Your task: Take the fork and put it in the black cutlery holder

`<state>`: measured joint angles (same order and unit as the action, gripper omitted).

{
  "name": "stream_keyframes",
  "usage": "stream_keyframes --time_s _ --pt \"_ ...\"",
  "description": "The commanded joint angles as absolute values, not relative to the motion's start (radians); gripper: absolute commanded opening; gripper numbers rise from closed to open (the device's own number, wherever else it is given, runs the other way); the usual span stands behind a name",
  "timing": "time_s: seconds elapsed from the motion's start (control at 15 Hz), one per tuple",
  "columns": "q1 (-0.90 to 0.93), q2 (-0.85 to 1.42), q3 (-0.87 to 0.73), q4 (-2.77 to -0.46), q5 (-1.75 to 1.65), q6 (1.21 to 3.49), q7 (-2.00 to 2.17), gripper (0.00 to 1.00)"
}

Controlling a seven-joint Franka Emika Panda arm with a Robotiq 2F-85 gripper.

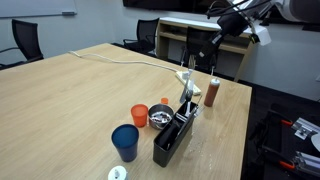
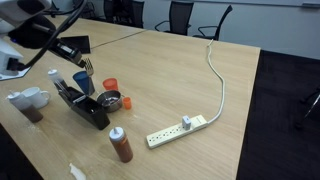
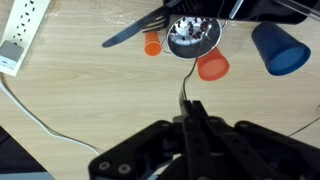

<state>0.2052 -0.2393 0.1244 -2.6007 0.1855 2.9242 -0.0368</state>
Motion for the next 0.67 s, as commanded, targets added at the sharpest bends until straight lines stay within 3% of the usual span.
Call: stream_keyframes --time_s 0.0,0.6 --pt "0.227 -0.22 0.1 -2.594 0.196 2.942 -0.056 0.01" --pt "0.257 -0.207 0.072 -2.627 0.294 2.937 -0.11 0.01"
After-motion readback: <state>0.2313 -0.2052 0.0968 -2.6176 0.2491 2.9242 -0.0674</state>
